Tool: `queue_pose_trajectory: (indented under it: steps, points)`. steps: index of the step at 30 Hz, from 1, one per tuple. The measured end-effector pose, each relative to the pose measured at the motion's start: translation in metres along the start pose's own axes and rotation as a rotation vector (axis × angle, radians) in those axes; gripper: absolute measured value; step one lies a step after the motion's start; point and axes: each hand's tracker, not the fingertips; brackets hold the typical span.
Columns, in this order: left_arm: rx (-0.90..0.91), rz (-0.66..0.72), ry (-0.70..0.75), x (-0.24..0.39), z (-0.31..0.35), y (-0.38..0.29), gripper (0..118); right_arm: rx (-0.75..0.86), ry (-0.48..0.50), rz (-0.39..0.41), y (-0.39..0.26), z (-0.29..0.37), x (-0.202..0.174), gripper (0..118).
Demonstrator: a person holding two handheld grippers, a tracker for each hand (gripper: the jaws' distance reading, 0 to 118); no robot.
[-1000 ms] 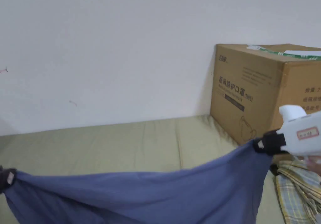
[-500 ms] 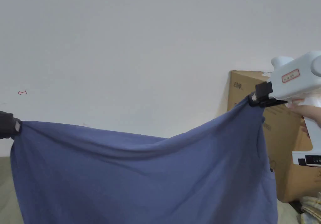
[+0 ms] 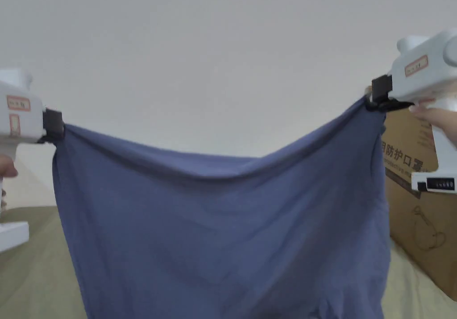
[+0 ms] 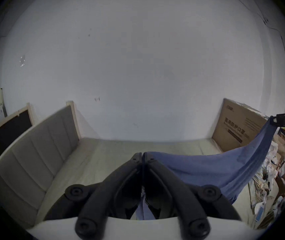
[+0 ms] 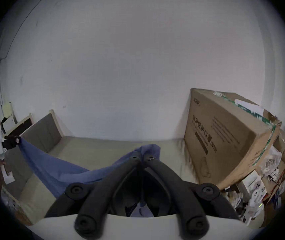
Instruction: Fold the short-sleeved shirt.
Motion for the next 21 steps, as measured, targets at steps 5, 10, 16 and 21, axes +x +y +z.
queue_pose_trajectory:
  steps: [5,10,16,21]
  points:
    - [0.103,0.027,0.067,-0.010,0.000,0.022,0,0.083,-0.004,-0.060,0.015,-0.009,0.007,1]
    - [0.032,-0.017,0.065,-0.016,-0.005,-0.009,0,0.052,0.006,-0.034,-0.020,-0.021,0.008,1]
    - [-0.343,-0.016,-0.042,-0.021,-0.015,-0.157,0,-0.302,0.075,-0.032,-0.191,-0.048,0.020,1]
    - [-0.677,-0.074,-0.087,-0.021,0.017,-0.315,0,-0.640,0.107,0.054,-0.365,-0.021,0.023,1]
